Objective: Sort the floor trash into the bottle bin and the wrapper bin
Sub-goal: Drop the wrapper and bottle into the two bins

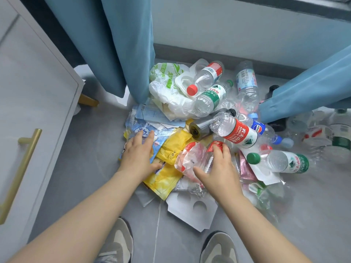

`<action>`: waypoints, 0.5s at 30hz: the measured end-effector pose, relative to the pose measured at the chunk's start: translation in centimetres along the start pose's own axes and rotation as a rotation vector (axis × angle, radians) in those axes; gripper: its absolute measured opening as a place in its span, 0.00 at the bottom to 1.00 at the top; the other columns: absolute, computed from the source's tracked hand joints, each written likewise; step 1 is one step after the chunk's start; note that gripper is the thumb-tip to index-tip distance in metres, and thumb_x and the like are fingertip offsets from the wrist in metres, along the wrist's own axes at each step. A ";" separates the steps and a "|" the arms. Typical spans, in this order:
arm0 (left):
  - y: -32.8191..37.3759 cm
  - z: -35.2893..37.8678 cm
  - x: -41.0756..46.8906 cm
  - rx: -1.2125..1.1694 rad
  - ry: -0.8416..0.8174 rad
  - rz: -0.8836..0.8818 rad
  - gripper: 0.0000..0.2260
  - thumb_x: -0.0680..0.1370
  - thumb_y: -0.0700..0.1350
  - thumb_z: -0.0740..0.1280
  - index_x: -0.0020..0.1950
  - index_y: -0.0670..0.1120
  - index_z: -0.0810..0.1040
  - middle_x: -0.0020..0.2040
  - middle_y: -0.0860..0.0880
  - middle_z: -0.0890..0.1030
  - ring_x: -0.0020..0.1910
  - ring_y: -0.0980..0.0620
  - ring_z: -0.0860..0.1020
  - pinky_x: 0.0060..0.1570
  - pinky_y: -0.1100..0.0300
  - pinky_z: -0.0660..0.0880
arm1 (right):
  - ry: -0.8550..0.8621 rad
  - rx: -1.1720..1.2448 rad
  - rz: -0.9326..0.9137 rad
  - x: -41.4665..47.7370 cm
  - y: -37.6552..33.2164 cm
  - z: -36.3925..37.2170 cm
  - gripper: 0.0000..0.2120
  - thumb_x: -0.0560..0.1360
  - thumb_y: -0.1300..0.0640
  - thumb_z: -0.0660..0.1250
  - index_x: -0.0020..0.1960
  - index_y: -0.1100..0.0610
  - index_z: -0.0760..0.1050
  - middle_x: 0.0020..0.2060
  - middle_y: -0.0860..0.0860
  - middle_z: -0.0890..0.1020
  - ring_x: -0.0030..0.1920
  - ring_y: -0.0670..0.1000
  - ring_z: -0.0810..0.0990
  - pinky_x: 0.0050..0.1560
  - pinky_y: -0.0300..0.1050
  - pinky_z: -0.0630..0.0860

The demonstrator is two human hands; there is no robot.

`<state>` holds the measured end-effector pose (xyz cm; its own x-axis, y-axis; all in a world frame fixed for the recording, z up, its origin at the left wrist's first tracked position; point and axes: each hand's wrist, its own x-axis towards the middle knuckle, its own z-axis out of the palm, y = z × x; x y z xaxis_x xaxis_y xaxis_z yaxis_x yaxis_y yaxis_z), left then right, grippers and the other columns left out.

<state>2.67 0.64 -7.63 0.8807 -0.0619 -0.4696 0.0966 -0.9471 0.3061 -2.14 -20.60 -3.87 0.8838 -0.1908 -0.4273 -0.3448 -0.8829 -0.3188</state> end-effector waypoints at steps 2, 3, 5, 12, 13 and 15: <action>-0.2 0.3 0.2 0.042 -0.006 0.007 0.48 0.68 0.62 0.72 0.78 0.55 0.46 0.78 0.45 0.50 0.76 0.39 0.50 0.74 0.48 0.56 | -0.009 0.003 0.001 -0.1 0.0 0.1 0.40 0.72 0.42 0.68 0.76 0.54 0.54 0.78 0.55 0.49 0.74 0.60 0.60 0.68 0.51 0.63; -0.1 0.4 0.2 0.063 -0.009 0.006 0.48 0.67 0.63 0.72 0.78 0.55 0.47 0.77 0.45 0.51 0.75 0.38 0.51 0.74 0.47 0.57 | -0.010 0.005 -0.001 -0.1 0.1 0.2 0.40 0.72 0.42 0.68 0.76 0.55 0.54 0.78 0.55 0.49 0.74 0.60 0.60 0.68 0.51 0.63; 0.0 0.6 0.3 0.114 -0.005 0.008 0.46 0.67 0.65 0.71 0.77 0.55 0.50 0.75 0.45 0.55 0.73 0.38 0.55 0.70 0.45 0.63 | -0.007 0.011 -0.009 -0.1 0.2 0.2 0.40 0.72 0.43 0.69 0.76 0.54 0.54 0.78 0.54 0.49 0.74 0.59 0.60 0.68 0.51 0.64; 0.8 0.4 1.5 0.252 -0.010 0.068 0.27 0.74 0.63 0.64 0.67 0.49 0.67 0.62 0.43 0.66 0.57 0.38 0.72 0.60 0.49 0.70 | -0.002 0.023 -0.026 -0.1 0.5 0.6 0.40 0.72 0.43 0.69 0.76 0.54 0.54 0.78 0.52 0.48 0.75 0.59 0.57 0.68 0.52 0.64; 0.8 0.4 1.6 0.255 -0.014 0.069 0.25 0.75 0.61 0.63 0.66 0.48 0.68 0.61 0.43 0.67 0.56 0.37 0.72 0.60 0.48 0.71 | -0.001 0.026 -0.026 -0.1 0.5 0.7 0.39 0.72 0.43 0.69 0.76 0.54 0.55 0.78 0.52 0.48 0.75 0.58 0.57 0.68 0.52 0.64; 0.8 0.4 1.8 0.257 -0.010 0.076 0.22 0.77 0.58 0.61 0.64 0.47 0.69 0.61 0.42 0.68 0.55 0.37 0.73 0.60 0.48 0.70 | 0.001 0.035 -0.026 0.0 0.6 0.7 0.40 0.72 0.43 0.69 0.76 0.53 0.55 0.78 0.52 0.48 0.76 0.58 0.57 0.69 0.52 0.63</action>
<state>4.13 -0.35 -8.60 0.8760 -0.1374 -0.4623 -0.0911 -0.9884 0.1212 -2.61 -20.80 -4.65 0.8929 -0.1688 -0.4173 -0.3329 -0.8717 -0.3596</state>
